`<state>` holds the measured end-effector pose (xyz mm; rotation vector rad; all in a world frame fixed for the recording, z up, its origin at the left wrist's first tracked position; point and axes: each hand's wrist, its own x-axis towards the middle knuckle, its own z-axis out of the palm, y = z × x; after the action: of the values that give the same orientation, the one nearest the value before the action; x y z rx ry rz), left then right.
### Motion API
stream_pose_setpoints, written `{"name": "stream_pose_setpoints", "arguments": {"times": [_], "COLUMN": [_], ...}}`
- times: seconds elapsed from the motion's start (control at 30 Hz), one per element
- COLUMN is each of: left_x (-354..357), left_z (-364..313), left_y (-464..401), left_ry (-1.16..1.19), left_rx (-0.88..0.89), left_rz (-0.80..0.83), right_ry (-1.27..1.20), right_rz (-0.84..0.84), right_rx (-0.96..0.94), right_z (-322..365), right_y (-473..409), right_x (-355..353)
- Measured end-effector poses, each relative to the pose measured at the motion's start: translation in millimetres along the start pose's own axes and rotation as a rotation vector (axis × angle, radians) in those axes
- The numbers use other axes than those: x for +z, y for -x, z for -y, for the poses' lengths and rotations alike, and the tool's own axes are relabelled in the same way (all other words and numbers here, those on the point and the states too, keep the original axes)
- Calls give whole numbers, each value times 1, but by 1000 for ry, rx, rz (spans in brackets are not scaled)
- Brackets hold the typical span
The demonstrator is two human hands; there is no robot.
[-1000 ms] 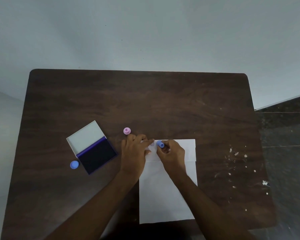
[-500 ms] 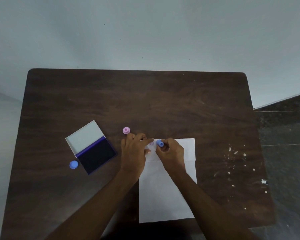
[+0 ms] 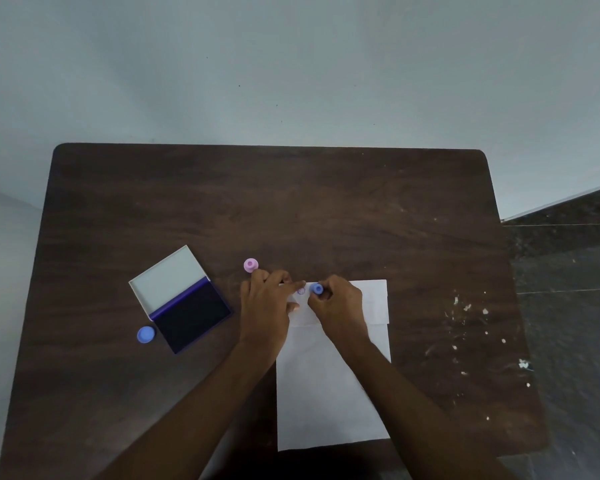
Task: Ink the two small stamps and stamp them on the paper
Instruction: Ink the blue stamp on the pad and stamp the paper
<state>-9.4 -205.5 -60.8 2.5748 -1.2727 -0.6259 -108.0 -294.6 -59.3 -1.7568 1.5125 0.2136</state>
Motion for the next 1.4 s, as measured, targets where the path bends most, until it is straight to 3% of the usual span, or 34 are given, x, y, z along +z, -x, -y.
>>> {"name": "stream_pose_setpoints", "arguments": {"times": [0.67, 0.87, 1.4], "left_x": [2, 0, -6], "left_z": [0, -1, 4], "left_y": [1, 4, 18], "left_ry": [-50, -42, 20], "left_rx": [15, 37, 41], "left_rz": [-8, -4, -48], "right_ry": [1, -137, -351], "right_rz": [-17, -233, -260], "right_rx": [-19, -88, -124], "right_z": [4, -24, -32], "right_y": [2, 42, 57], "right_x": [-3, 4, -3]}}
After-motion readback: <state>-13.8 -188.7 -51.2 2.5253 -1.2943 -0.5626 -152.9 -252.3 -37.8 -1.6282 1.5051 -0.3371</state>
